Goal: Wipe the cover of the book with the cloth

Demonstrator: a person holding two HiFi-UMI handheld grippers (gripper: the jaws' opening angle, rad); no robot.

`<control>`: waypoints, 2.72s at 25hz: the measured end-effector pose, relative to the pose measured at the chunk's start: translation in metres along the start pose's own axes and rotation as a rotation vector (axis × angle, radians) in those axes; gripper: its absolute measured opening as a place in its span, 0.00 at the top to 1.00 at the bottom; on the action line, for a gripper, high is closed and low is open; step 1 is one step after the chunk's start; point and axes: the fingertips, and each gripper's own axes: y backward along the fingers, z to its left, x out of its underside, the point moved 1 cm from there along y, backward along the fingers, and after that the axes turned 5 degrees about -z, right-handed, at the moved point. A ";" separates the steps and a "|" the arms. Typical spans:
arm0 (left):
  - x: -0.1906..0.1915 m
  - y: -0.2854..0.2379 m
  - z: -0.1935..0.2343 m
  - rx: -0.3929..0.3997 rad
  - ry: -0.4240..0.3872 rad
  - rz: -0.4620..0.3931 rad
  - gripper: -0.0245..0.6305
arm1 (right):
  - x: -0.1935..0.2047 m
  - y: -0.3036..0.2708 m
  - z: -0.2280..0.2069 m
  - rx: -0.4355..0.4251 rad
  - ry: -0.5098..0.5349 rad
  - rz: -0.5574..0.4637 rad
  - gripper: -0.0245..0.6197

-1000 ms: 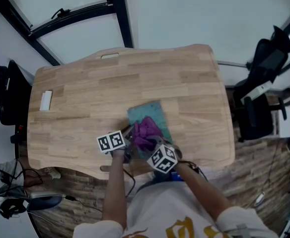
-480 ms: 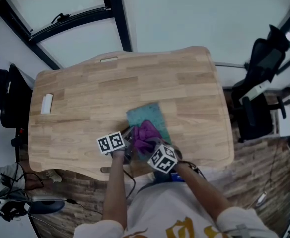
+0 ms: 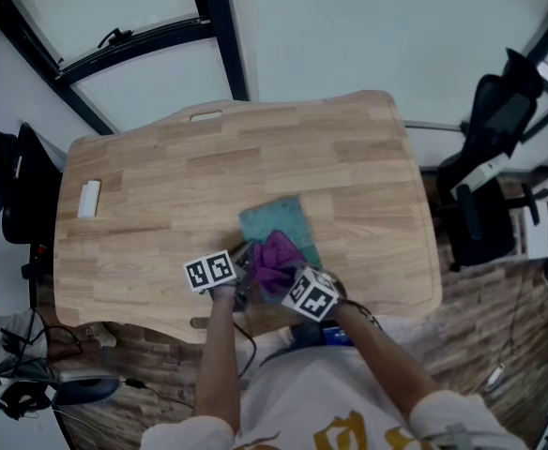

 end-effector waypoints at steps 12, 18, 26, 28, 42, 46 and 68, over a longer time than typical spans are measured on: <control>-0.001 -0.001 0.000 0.001 -0.003 -0.001 0.78 | 0.009 0.012 -0.005 -0.059 -0.077 0.014 0.85; -0.001 0.000 0.000 0.002 0.000 0.001 0.78 | 0.013 0.020 -0.011 -0.046 -0.117 -0.003 0.85; -0.002 -0.001 0.000 0.003 0.003 0.003 0.78 | 0.022 0.024 -0.025 -0.020 -0.164 -0.017 0.85; -0.002 0.000 0.000 0.005 0.004 0.003 0.78 | 0.023 0.026 -0.027 -0.016 -0.172 -0.017 0.85; -0.002 0.000 0.001 0.012 0.009 0.007 0.78 | 0.030 0.031 -0.048 0.061 -0.199 -0.042 0.85; -0.001 0.000 0.001 0.013 0.009 0.007 0.78 | 0.033 0.032 -0.053 0.082 -0.211 -0.036 0.85; 0.001 0.000 0.000 0.019 0.016 0.013 0.78 | 0.017 0.023 -0.076 0.112 -0.240 -0.018 0.85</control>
